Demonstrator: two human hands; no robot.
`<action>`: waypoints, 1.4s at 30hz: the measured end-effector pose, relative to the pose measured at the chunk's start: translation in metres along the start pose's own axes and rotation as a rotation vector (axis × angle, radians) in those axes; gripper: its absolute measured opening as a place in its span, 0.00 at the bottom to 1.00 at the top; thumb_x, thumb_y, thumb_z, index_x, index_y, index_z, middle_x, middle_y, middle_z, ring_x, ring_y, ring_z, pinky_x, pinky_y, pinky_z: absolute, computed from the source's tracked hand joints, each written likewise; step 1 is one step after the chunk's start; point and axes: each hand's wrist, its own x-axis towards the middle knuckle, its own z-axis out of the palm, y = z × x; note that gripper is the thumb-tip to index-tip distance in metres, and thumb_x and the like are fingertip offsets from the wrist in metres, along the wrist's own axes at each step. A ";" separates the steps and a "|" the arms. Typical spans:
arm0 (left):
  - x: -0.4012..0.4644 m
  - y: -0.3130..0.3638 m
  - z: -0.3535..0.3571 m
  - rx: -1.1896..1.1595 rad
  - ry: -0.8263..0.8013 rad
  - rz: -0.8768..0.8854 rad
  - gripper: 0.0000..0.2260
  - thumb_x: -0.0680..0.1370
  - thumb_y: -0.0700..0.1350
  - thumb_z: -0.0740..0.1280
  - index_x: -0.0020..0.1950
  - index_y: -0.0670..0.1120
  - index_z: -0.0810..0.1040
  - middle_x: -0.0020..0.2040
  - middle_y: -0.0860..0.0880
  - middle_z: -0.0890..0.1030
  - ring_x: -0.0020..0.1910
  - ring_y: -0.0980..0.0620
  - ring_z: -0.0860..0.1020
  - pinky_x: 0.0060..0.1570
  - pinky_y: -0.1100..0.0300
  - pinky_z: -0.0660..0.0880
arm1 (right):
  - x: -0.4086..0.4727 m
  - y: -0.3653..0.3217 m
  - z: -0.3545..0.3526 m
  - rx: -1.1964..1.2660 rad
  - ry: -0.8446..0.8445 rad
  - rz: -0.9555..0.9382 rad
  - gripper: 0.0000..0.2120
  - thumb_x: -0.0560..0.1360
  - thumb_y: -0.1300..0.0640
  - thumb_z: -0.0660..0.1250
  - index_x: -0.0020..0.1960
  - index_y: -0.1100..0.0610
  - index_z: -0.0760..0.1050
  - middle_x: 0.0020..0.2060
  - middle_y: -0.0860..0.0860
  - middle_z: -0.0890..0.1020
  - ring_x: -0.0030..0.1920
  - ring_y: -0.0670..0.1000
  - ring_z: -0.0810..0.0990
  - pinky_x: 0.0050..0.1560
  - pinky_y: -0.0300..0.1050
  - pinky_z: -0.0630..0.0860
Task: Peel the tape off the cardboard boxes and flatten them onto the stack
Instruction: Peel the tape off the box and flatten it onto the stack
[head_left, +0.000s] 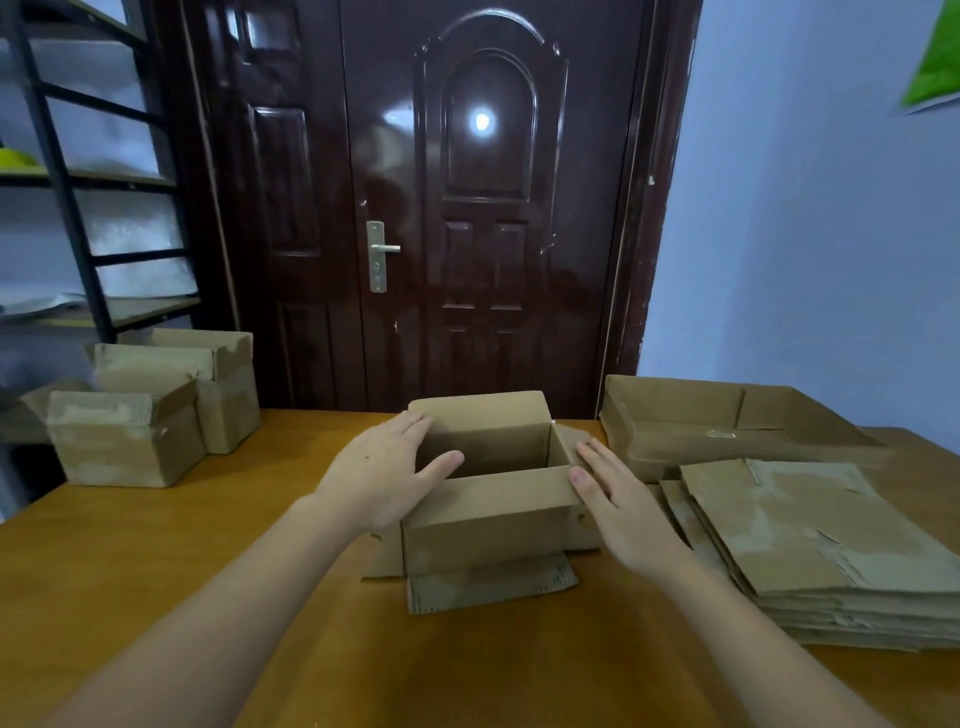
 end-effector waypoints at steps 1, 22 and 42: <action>-0.004 -0.002 -0.003 -0.003 0.041 -0.005 0.45 0.74 0.77 0.42 0.84 0.52 0.58 0.83 0.53 0.60 0.82 0.53 0.58 0.79 0.53 0.57 | 0.000 0.000 -0.001 0.002 0.008 0.002 0.32 0.80 0.36 0.51 0.81 0.47 0.58 0.81 0.43 0.57 0.79 0.46 0.58 0.75 0.46 0.57; -0.070 -0.001 0.068 -0.517 0.150 -0.133 0.43 0.71 0.83 0.43 0.76 0.64 0.29 0.77 0.68 0.32 0.78 0.66 0.36 0.77 0.60 0.44 | -0.046 0.009 0.032 0.225 -0.007 0.050 0.47 0.67 0.18 0.58 0.73 0.25 0.32 0.80 0.35 0.45 0.79 0.43 0.51 0.78 0.52 0.53; -0.062 0.015 0.042 -0.908 0.333 -0.029 0.45 0.73 0.79 0.55 0.84 0.57 0.52 0.82 0.62 0.56 0.79 0.65 0.56 0.76 0.57 0.58 | -0.024 -0.009 0.018 0.427 0.082 0.033 0.53 0.62 0.18 0.63 0.78 0.29 0.40 0.80 0.37 0.52 0.77 0.43 0.54 0.76 0.52 0.58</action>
